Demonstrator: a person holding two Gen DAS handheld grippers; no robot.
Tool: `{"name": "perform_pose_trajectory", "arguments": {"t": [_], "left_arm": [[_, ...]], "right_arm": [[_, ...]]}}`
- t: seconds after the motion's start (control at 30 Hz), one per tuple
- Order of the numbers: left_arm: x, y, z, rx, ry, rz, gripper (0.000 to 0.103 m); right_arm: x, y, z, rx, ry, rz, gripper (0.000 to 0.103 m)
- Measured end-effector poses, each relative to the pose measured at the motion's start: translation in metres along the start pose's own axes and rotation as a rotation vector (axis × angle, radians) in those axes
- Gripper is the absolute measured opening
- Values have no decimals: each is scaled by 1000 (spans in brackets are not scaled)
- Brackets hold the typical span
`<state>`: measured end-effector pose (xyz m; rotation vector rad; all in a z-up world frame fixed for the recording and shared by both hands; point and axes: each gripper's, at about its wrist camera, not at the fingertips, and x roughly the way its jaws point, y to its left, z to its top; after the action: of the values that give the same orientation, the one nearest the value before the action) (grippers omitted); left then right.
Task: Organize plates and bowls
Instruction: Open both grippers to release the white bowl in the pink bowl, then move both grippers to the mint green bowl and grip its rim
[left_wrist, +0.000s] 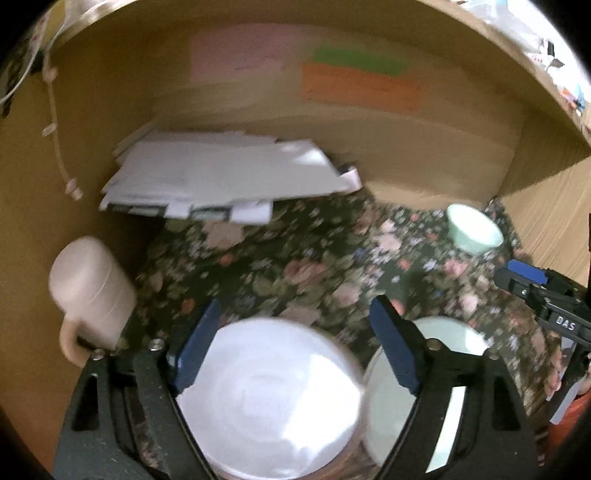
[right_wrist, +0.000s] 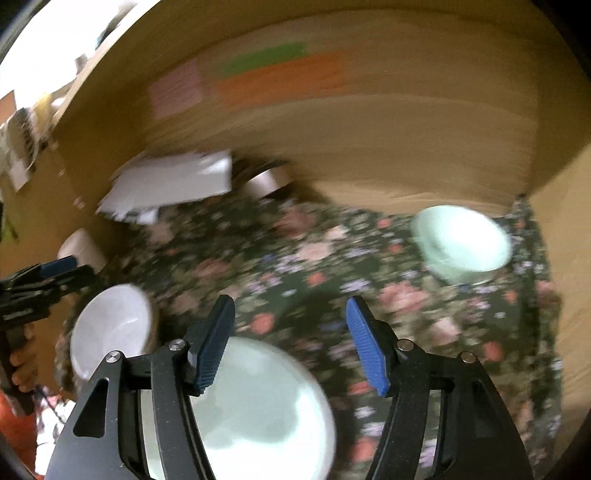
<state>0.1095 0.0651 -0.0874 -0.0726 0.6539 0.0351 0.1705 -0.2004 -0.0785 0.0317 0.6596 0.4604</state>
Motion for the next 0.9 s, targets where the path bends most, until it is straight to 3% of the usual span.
{"name": "perform_pose_trajectory", "arguments": {"t": [0.23, 0.67, 0.73, 0.9], "left_arm": [[18, -39, 30, 45, -20, -46, 89], [94, -90, 69, 118, 84, -47, 89], [105, -95, 74, 127, 90, -36, 89], [126, -102, 76, 151, 132, -29, 89]], "right_arm": [[1, -55, 16, 60, -54, -164, 70], [57, -158, 27, 203, 27, -351, 69], [66, -171, 27, 223, 45, -368, 67], [90, -200, 28, 281, 105, -365, 46]]}}
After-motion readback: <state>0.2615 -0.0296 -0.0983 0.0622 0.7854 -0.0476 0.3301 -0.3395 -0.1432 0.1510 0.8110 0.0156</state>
